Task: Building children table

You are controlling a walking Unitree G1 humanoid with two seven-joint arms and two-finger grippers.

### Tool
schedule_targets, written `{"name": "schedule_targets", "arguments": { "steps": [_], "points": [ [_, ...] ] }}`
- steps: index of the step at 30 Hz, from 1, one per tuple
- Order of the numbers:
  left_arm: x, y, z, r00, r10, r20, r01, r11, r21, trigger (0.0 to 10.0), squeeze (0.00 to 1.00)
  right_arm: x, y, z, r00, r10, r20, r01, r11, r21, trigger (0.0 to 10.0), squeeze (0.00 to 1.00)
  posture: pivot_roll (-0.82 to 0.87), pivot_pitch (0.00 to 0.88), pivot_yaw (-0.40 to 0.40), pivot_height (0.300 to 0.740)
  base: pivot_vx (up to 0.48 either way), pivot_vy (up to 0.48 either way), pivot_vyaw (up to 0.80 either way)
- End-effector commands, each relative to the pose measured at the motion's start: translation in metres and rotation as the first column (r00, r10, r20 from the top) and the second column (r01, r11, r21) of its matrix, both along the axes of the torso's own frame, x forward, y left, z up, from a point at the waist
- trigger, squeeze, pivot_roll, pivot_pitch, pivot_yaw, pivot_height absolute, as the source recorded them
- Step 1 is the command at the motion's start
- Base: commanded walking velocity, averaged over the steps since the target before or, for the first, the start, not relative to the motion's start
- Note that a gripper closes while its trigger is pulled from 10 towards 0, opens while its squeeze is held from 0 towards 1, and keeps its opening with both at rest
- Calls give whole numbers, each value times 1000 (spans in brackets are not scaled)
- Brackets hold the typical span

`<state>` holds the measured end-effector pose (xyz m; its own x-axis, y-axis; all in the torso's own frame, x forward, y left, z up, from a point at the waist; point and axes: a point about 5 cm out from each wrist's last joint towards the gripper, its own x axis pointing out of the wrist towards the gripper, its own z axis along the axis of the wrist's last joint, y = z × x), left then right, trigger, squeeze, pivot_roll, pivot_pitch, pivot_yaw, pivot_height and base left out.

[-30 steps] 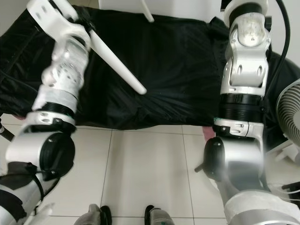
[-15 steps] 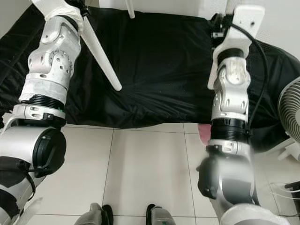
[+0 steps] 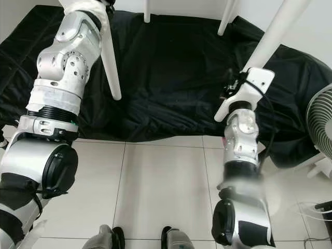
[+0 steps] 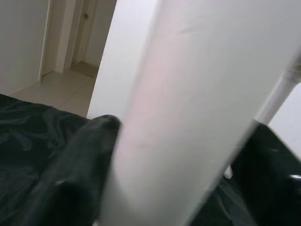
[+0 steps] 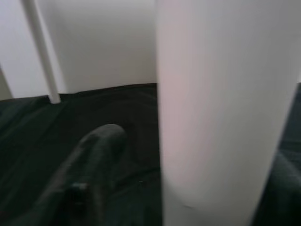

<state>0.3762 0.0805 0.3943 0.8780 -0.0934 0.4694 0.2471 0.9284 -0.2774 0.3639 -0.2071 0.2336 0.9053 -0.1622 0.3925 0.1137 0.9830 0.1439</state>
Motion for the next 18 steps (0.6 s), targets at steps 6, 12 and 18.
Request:
{"name": "schedule_targets", "arguments": {
  "steps": [6, 12, 18],
  "points": [
    [-13, -28, -3, 948, -309, 81, 286, 934, 213, 10000, 1000, -1, 13, -16, 996, 80, -31, -80, 997, -8, 10000, 1000, -31, 125, -40, 740, 0, 0, 0],
    [-25, -14, -26, 911, -405, 80, 368, 884, 288, 10000, 0, -13, 6, -13, 998, 46, 53, -45, 999, -22, 10000, 0, -23, 118, -41, 740, 0, 0, 0],
    [-34, -2, -41, 873, -485, 54, 457, 852, 255, 10000, 0, -21, 0, -16, 997, -19, 71, 21, 999, -31, 10000, 0, -15, 115, -41, 740, 0, 0, 0]
  ]
}}
